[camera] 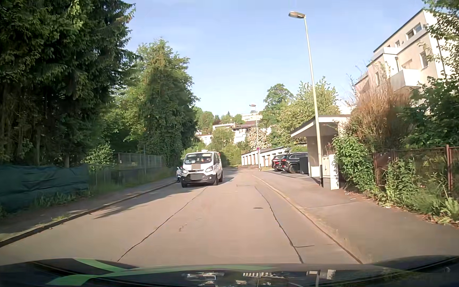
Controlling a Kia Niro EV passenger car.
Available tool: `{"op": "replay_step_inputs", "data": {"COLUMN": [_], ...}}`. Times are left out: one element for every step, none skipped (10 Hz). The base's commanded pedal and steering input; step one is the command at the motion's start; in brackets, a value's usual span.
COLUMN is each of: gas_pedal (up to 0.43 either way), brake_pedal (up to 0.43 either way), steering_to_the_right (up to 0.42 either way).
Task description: Follow the waypoints while adhering to traffic rules and regulations
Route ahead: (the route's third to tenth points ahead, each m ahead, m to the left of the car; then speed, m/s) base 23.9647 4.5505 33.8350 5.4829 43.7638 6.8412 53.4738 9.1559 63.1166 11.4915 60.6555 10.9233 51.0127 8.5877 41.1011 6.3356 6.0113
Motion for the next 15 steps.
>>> {"op": "replay_step_inputs", "data": {"gas_pedal": [0.0, 0.0, 0.0, 0.0, 0.0, 0.0, 0.02, 0.157, 0.197, 0.197, 0.209, 0.22, 0.22, 0.22, 0.22], "brake_pedal": [0.0, 0.0, 0.0, 0.0, 0.0, 0.0, 0.0, 0.0, 0.0, 0.0, 0.0, 0.0, 0.0, 0.0, 0.0], "steering_to_the_right": [0.0, -0.002, -0.005, -0.006, -0.008, -0.011, -0.012, -0.012, -0.012, -0.015, -0.017, -0.019, -0.018, -0.019, -0.02]}}
